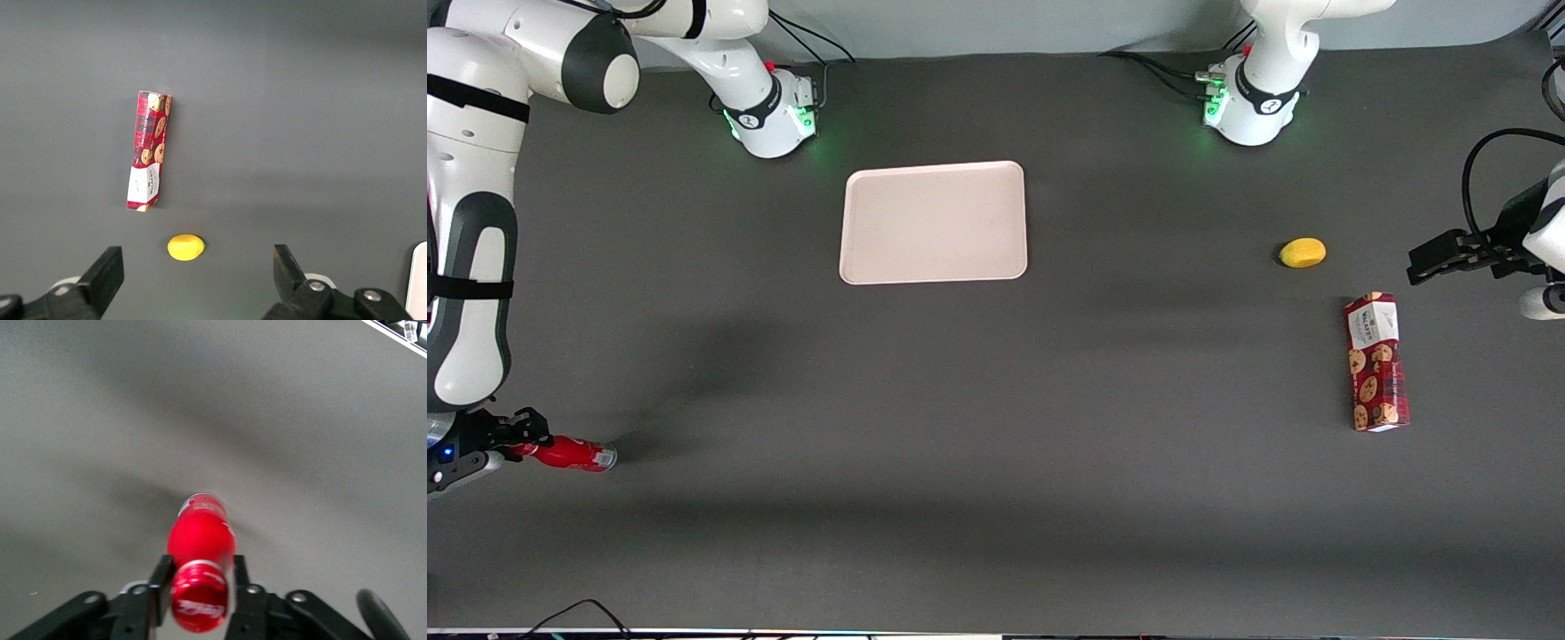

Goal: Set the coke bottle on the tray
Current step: 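Close the right gripper around the bottle's cap end, then lift the bottle and carry it over the white tray, then lower the bottle upright onto the tray and open the right gripper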

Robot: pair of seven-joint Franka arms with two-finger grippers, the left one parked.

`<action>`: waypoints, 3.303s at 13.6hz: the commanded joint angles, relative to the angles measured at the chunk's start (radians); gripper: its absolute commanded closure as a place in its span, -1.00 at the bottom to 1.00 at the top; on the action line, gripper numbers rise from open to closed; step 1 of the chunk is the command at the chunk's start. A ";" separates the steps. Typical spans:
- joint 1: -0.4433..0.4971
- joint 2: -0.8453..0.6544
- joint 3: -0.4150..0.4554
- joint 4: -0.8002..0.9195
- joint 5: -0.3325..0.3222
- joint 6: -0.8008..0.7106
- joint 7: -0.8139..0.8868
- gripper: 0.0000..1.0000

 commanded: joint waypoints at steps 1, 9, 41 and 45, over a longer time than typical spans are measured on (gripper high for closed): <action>0.001 0.014 -0.011 0.033 0.029 -0.005 -0.033 0.65; 0.068 -0.303 0.003 0.017 -0.194 -0.411 0.224 0.96; 0.042 -1.178 1.137 -1.445 0.081 0.348 1.410 -0.15; 0.041 -1.185 1.132 -1.435 0.081 0.342 1.413 -1.00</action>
